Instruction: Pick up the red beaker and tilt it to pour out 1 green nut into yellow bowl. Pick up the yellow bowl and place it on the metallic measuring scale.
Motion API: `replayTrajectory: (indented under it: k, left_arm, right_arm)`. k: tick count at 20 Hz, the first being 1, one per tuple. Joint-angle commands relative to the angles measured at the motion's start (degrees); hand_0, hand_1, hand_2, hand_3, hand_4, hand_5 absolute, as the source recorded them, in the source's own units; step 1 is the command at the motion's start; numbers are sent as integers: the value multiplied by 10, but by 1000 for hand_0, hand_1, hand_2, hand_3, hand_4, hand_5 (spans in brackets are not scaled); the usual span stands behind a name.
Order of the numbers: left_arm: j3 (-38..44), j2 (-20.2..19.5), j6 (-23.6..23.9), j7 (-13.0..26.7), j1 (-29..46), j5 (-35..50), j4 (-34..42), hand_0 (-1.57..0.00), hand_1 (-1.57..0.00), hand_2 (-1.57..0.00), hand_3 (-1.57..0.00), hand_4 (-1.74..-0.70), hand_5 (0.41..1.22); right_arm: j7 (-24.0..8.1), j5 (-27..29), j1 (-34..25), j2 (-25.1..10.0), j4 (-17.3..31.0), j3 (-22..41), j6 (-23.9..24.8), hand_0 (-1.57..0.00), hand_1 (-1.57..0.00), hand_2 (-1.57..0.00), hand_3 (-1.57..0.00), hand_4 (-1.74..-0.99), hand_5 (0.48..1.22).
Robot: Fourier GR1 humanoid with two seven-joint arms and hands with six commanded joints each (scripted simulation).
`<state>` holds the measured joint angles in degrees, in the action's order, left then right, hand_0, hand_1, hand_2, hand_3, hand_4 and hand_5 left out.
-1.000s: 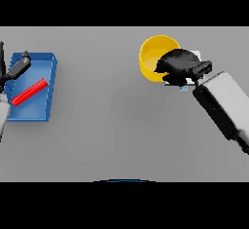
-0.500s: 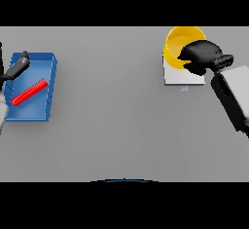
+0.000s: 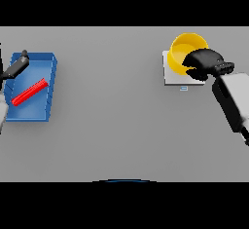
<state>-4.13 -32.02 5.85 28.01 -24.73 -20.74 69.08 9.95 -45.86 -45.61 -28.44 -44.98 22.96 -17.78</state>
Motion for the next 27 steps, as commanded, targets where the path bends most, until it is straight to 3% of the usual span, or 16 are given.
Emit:
replayTrajectory:
  k: [1, 4, 5, 7, 8, 11, 13, 15, 20, 27]
  left_arm:
    - [-2, 0, -1, 2, 0, -2, 1, 1, 1, 1, 1, -726, 673]
    - [-3, 4, 0, -5, -1, -1, -6, 1, 1, 1, 1, -722, 668]
    - [-4, 3, 1, -2, 0, -3, -1, 1, 1, 1, 1, -724, 667]
    - [-7, 5, 0, 2, -6, -6, -5, 1, 1, 1, 1, -724, 671]
    - [-6, 6, 0, 3, -6, -5, -6, 1, 1, 1, 1, -722, 671]
    - [-5, 5, -2, 2, -1, -2, -4, 1, 1, 1, 1, -719, 667]
    - [-6, 8, 2, -1, -4, -4, -9, 1, 1, 1, 1, -720, 663]
    - [-6, 7, 2, 0, -3, -5, -8, 1, 1, 1, 1, -724, 662]
    - [-5, 9, 2, -7, -7, -3, -14, 1, 1, 1, 1, -725, 664]
    - [-5, 5, -1, 1, -5, -4, -8, 1, 1, 1, 1, -726, 665]
  right_arm:
    - [10, 0, 1, 0, 6, -1, 5, -1571, -1571, -1345, -1403, -1741, 1221]
    - [9, 2, -7, 6, 13, -2, 5, -1464, -1571, -1335, -1451, -1741, 1221]
    - [4, 0, -10, 8, 16, -3, 4, -1448, -1501, -1382, -1390, -1734, 1221]
    - [2, 4, -1, 8, 14, -5, 2, -1492, -1484, -1450, -1097, -1737, 1221]
    - [2, 5, -4, 3, 12, -7, -3, -1439, -1337, -1286, -990, -1688, 1221]
    - [-10, -1, -4, 5, 8, 1, -18, -792, -705, -782, -723, -1609, 1029]
    - [4, -10, -11, -1, 11, 10, -22, -507, -451, -553, -604, -1579, 955]
    - [18, -14, -11, -1, 9, 16, -20, -324, -288, -381, -506, -1560, 909]
    - [33, -13, -10, 7, 20, 15, -5, -105, -94, -124, -328, -1537, 822]
    - [9, -8, -11, 0, 27, 8, -26, -21, -19, -25, -146, -1478, 738]
